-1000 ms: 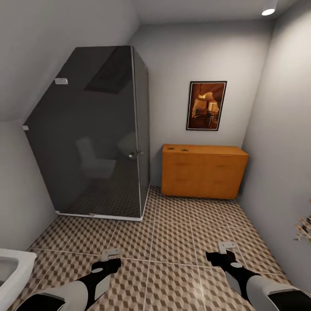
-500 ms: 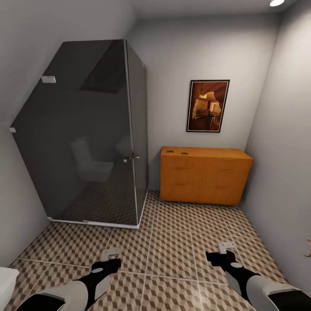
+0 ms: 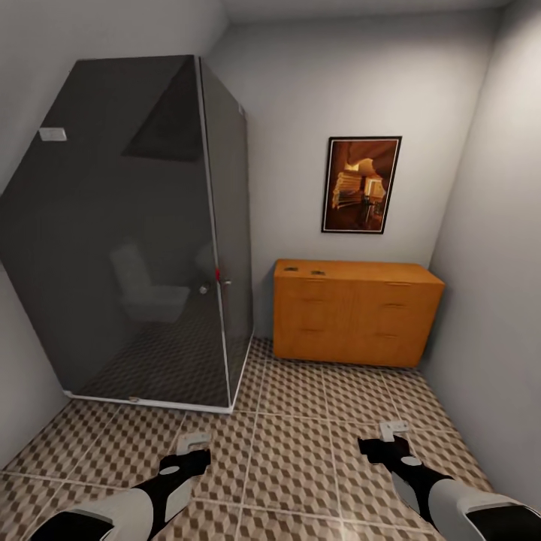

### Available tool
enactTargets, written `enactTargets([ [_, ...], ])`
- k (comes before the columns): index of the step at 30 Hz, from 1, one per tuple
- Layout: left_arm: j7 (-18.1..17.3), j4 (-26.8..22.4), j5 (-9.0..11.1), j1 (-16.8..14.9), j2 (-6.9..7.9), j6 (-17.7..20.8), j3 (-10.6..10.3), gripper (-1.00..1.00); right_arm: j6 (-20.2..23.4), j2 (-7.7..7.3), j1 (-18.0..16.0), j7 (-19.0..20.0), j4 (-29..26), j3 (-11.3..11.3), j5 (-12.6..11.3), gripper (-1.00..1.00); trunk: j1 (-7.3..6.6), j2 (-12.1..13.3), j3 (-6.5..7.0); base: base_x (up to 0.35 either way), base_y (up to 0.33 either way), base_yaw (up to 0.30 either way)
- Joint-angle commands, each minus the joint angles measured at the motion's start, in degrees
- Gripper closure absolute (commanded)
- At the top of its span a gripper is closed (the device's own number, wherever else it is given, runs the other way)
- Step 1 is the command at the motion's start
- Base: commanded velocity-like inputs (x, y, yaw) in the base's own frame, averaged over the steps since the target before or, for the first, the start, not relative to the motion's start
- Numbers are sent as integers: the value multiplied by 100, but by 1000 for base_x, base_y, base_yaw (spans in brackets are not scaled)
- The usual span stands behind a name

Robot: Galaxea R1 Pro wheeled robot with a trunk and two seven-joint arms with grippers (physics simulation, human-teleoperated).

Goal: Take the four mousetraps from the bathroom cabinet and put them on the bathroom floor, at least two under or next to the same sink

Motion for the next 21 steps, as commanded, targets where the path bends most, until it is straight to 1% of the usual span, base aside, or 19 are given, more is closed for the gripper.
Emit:
enactTargets([
  [1, 1, 2, -1, 0, 0, 0, 0, -100, 0, 1, 0, 0, 0, 0, 0, -100, 0, 0, 0, 325, -145, 0],
  [21, -4, 17, 1, 0, 0, -26, 0, -100, 0, -1, 0, 0, 0, -3, 8, -100, 0, 0, 0, 325, -141, 0],
])
